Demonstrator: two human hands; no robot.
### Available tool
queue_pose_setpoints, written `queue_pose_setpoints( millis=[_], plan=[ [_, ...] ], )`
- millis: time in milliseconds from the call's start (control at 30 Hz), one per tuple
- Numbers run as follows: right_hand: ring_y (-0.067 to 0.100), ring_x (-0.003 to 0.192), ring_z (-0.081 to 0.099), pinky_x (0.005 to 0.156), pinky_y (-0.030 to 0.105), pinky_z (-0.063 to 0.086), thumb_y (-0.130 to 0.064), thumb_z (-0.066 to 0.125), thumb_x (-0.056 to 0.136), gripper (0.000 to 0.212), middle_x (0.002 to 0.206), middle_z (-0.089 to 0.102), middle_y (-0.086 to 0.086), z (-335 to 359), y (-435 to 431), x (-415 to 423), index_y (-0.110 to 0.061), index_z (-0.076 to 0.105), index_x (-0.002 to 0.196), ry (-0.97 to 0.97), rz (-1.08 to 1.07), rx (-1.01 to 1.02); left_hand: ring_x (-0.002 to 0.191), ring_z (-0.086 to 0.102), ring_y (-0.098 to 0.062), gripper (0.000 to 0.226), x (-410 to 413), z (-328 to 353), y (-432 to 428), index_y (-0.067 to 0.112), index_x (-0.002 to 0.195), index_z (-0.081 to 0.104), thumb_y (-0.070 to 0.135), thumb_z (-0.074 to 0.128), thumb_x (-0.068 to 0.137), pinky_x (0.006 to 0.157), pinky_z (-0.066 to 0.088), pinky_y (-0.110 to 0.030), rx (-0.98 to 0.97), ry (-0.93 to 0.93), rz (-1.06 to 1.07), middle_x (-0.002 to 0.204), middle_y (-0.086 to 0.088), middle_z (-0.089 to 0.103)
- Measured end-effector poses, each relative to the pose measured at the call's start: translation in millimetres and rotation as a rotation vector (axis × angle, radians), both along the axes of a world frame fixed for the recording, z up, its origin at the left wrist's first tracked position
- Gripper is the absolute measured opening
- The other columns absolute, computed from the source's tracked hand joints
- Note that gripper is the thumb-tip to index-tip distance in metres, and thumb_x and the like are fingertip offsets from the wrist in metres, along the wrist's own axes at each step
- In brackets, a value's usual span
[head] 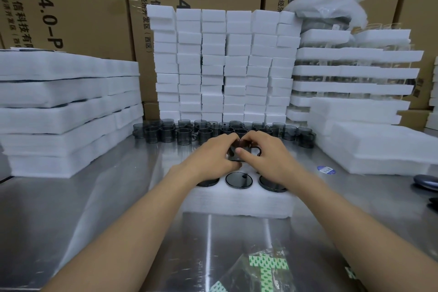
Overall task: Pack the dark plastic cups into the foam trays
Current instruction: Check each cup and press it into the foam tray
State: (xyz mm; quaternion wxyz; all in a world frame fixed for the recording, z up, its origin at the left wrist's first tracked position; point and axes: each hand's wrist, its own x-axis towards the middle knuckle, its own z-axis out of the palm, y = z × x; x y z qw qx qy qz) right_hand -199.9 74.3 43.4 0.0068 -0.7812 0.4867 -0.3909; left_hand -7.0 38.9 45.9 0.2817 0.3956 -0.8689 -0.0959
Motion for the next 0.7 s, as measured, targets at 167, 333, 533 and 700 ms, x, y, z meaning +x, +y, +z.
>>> queue_pose_setpoints(
  millis=[167,333,533,700],
  plan=[
    [0.0,0.092,0.058,0.077,0.018,0.039,-0.037,0.07,0.097,0.009,0.096,0.066,-0.017,0.2,-0.9,-0.3,-0.03,0.066,0.1,0.01,-0.003,-0.007,0.095,0.062,-0.017,0.027,-0.1,1.0,0.6,0.028,0.104,0.056,0.035,0.075,0.086,0.087,0.055,-0.05,-0.001,-0.005,-0.002,0.101,0.007,0.061],
    [0.005,0.094,0.059,0.079,0.022,0.042,-0.037,0.07,0.097,0.011,0.099,0.067,-0.015,1.1,1.3,-0.2,-0.028,0.068,0.105,-0.007,-0.002,0.003,0.095,0.062,-0.018,0.029,0.0,1.0,1.0,0.028,0.105,0.055,0.036,0.075,0.086,0.088,0.055,-0.051,-0.002,-0.004,0.006,0.101,0.005,0.062],
    [0.001,0.091,0.057,0.078,0.023,0.04,-0.036,0.07,0.098,0.013,0.097,0.067,-0.015,1.4,2.8,-0.2,-0.025,0.069,0.105,-0.002,-0.001,-0.004,0.094,0.062,-0.017,0.028,0.0,1.4,1.6,0.029,0.103,0.055,0.036,0.075,0.086,0.087,0.055,-0.05,0.002,-0.005,0.01,0.101,0.007,0.062],
    [0.007,0.095,0.06,0.081,0.026,0.043,-0.037,0.07,0.098,0.014,0.099,0.068,-0.013,1.4,2.5,0.0,-0.025,0.069,0.106,0.003,-0.003,-0.004,0.095,0.062,-0.016,0.028,0.0,1.4,2.1,0.03,0.104,0.055,0.035,0.075,0.086,0.088,0.055,-0.049,0.006,-0.003,0.01,0.102,0.008,0.061]
  ],
)
